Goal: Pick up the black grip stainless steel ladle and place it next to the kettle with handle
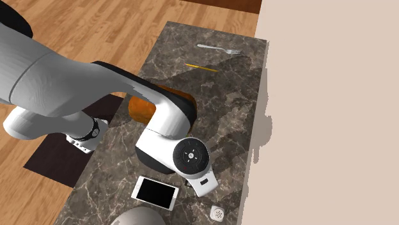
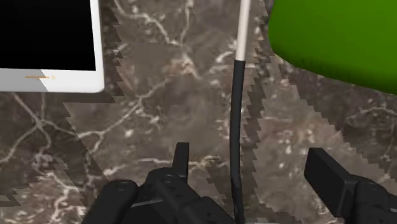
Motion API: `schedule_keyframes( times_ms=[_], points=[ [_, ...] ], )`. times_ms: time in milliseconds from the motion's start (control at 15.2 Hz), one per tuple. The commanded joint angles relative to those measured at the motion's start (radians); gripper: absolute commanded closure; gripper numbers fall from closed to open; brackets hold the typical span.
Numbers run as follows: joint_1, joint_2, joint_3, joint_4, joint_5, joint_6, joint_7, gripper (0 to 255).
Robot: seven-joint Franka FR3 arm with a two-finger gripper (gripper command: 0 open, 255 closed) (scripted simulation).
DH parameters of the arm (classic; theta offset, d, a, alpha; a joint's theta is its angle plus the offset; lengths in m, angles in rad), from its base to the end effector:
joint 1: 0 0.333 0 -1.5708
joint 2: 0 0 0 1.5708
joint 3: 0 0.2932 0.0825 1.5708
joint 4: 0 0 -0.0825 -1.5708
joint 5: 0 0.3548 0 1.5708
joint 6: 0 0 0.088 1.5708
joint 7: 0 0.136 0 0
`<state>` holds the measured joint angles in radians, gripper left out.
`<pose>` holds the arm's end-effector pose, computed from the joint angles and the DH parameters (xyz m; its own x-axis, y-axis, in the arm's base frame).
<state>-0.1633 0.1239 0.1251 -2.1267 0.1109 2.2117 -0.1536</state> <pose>0.5286 -0.0142 0.3164 0.9985 0.0480 -0.0258 0.0450 -0.9933 -0.1067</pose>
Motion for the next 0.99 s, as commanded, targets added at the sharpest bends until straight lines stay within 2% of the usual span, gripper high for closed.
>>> schedule_keyframes(
  times_ms=[0, 132, 396, 924],
  points=[
    [0.000, 0.000, 0.000, 0.000, 0.000, 0.000, 0.000, 0],
    [0.000, 0.000, 0.000, 0.000, 0.000, 0.000, 0.000, 0],
    [-0.007, -0.056, -0.005, 0.065, -0.001, -0.121, -0.001, 0],
    [-0.007, -0.056, -0.005, 0.065, -0.001, -0.121, -0.001, 0]
  ],
)
